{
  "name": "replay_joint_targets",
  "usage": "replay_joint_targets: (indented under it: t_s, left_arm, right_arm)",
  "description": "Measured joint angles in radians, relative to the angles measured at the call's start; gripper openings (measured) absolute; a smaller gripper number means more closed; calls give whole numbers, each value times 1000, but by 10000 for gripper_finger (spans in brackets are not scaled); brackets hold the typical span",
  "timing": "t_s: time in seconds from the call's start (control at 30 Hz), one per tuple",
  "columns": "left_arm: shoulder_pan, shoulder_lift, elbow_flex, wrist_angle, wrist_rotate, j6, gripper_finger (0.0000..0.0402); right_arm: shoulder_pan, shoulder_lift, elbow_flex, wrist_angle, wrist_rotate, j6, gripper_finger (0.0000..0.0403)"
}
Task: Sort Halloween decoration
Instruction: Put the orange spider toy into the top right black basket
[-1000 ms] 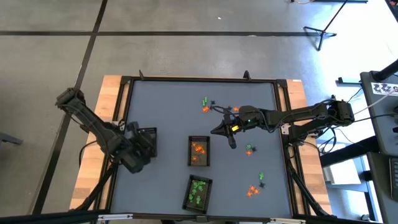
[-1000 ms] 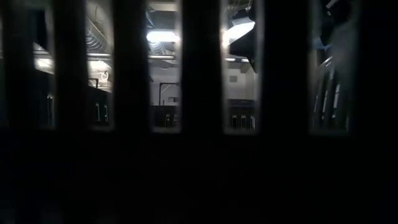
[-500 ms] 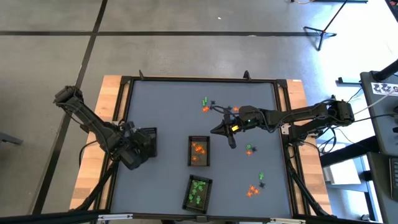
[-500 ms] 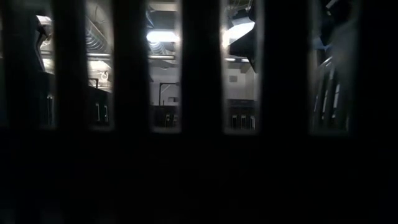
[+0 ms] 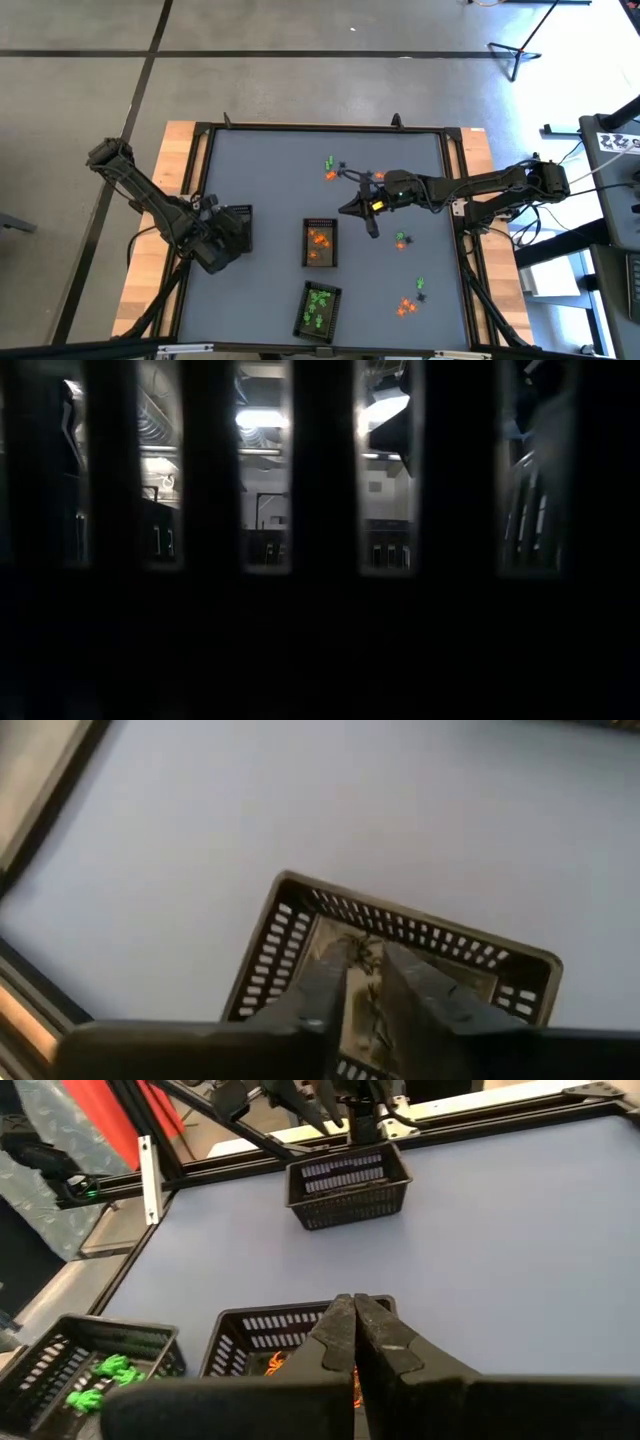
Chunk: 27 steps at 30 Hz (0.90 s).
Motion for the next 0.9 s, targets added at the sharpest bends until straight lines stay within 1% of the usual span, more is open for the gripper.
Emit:
replay_joint_targets:
  t_s: [0.1,0.2,0.3,0.47,0.57,0.67,0.8,0.9]
  left_arm:
    - [0,0,0,36,-54,54,89]
    - [0,-12,0,124,-137,144,110]
    - [0,-34,0,220,-221,238,121]
    - [0,-81,-2,351,-284,381,124]
    - [0,-118,-34,473,-287,482,124]
    - [3,-165,-100,626,-272,584,124]
    - [38,-237,-213,821,-219,673,124]
    - [85,-285,-290,966,-151,729,124]
  right_arm:
    - [0,0,0,0,26,0,0]
    - [0,0,0,0,32,0,0]
    - [0,0,0,0,32,0,0]
    - [0,0,0,-1,32,0,0]
    - [0,0,0,-1,32,0,0]
    - [0,0,0,-1,32,0,0]
    - [0,0,0,-1,31,0,0]
    - [0,0,0,-1,32,0,0]
